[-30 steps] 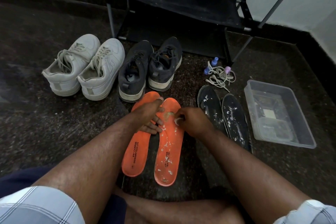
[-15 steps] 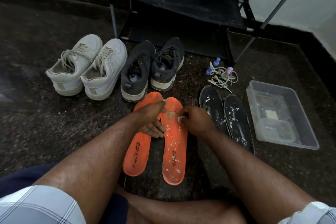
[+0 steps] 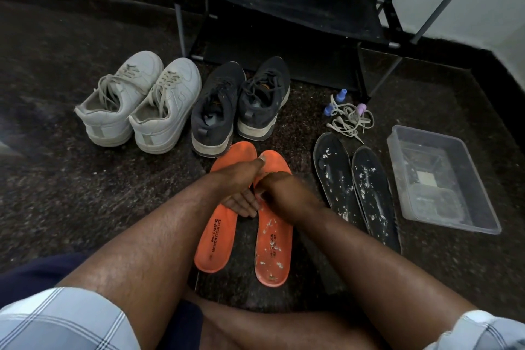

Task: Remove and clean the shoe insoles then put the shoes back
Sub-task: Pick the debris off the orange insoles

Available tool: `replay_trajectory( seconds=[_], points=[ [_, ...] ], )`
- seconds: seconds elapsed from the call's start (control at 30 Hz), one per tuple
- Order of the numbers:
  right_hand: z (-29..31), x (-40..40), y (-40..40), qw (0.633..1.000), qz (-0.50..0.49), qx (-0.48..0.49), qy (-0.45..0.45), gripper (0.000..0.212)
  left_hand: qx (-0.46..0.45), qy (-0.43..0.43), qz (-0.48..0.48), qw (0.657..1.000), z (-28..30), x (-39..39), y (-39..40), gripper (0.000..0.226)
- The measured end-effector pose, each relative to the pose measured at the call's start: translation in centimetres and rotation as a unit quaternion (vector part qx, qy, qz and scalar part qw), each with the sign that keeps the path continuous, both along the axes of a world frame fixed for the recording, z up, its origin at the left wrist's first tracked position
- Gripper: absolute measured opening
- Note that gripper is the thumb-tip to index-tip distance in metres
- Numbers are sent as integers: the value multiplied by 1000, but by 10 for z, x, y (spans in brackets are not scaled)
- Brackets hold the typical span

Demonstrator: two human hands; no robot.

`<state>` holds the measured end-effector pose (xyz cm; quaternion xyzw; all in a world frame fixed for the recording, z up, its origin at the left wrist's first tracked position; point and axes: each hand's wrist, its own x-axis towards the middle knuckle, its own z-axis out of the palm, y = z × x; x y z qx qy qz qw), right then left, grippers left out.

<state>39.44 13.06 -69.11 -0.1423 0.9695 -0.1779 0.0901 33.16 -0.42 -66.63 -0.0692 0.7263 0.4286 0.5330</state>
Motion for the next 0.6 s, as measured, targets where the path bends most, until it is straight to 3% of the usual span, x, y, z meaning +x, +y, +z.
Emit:
replay_trajectory(
  seconds=[0.1, 0.23, 0.4, 0.6],
  points=[
    [-1, 1, -3, 1000, -13, 0, 15, 12, -2, -3, 2, 1000, 0, 0, 0, 82],
    [4, -1, -1, 998, 0, 20, -51, 11, -7, -1, 8, 1000, -1, 0, 1, 82],
    [7, -3, -1, 996, -50, -32, -60, 13, -7, -2, 15, 1000, -3, -1, -2, 83],
    [8, 1, -3, 997, -29, 5, -77, 8, -1, 12, 22, 1000, -4, 0, -3, 67]
  ],
)
